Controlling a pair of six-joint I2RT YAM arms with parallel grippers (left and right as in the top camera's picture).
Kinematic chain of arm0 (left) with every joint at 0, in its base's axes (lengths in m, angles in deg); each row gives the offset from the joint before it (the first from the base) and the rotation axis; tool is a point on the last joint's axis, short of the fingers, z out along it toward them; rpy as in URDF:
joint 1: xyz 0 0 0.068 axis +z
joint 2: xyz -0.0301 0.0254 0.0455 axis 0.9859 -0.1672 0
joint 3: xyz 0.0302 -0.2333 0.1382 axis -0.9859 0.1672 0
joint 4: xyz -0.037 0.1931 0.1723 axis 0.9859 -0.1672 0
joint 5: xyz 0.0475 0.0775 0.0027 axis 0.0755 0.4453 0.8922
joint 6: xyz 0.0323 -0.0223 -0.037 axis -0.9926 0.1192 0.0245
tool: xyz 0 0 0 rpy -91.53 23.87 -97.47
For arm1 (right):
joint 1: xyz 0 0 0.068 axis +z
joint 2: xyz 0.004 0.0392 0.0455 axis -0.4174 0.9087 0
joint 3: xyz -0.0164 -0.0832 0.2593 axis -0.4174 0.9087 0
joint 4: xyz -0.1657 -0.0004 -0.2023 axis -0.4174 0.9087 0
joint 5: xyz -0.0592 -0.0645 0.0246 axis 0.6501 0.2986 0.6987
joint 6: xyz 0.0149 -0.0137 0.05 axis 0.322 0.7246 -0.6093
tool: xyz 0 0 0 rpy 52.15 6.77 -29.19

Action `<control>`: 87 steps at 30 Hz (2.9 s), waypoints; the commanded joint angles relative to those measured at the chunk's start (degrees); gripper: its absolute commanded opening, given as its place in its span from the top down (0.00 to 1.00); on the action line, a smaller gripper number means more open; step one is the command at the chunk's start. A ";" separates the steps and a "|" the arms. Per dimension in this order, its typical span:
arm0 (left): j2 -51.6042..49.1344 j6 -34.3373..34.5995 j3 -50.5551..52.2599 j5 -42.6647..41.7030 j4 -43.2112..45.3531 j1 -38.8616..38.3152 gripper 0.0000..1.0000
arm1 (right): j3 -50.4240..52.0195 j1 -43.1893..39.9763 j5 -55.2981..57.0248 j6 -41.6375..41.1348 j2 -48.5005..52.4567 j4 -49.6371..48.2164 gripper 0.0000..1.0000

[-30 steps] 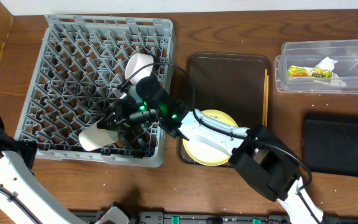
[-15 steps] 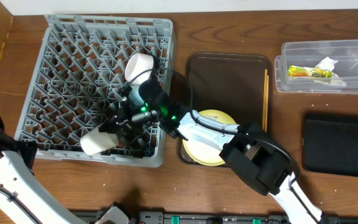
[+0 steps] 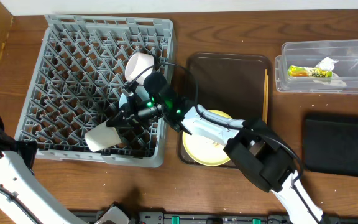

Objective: Sort waste into correct bins and load items into the dishwasher
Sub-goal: 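Carry the cream cup left and lower it into the rack's front, then release the cup and withdraw the right gripper to the right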

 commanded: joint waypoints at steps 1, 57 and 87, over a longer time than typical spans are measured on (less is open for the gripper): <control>0.26 0.48 0.00 0.22 -0.33 0.26 0.02 | 0.68 0.00 1.92 4.37 0.46 4.09 0.94; 0.26 -10.34 0.07 -34.82 -0.79 -7.39 0.02 | -2.10 -12.68 39.93 52.96 -26.58 36.81 0.97; -0.50 -28.35 7.63 -43.47 18.03 -26.75 0.02 | -4.79 -15.85 35.34 49.42 -10.16 21.99 0.99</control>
